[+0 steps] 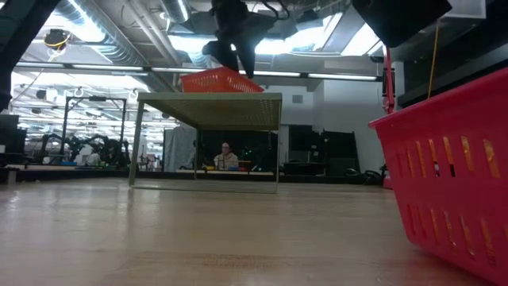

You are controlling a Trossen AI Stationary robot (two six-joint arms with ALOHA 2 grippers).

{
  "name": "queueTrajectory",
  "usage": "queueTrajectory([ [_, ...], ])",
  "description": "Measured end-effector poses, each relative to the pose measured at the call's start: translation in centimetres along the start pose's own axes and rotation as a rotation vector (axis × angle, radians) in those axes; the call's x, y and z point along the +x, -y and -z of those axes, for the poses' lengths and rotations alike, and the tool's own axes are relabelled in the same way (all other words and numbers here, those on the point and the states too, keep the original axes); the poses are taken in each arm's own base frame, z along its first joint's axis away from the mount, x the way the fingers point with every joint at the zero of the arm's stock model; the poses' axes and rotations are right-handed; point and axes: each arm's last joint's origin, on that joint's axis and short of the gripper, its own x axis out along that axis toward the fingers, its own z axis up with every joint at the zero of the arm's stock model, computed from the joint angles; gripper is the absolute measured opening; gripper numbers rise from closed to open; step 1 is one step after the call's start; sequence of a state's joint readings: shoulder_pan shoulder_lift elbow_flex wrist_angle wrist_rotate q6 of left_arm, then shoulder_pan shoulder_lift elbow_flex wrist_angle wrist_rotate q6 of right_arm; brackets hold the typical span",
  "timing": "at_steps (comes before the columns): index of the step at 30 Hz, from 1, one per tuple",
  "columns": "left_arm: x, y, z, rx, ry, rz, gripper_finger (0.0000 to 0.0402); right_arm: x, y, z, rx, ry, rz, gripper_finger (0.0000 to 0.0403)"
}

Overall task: Pick & Place Office Desk Supplies
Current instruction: Put the orange bin on the shelf

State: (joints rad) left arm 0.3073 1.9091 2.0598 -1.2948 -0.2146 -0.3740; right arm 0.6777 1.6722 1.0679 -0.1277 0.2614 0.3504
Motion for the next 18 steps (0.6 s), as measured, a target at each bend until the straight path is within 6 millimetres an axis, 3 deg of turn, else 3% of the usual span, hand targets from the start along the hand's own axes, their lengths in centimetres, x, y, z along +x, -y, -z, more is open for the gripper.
queueTrajectory([
  [18,0.5,1.1,0.5,-0.063,-0.039,0.02,0.0209,0.0,0.0,0.0,0.001,-0.007,-0.018,0.0215],
])
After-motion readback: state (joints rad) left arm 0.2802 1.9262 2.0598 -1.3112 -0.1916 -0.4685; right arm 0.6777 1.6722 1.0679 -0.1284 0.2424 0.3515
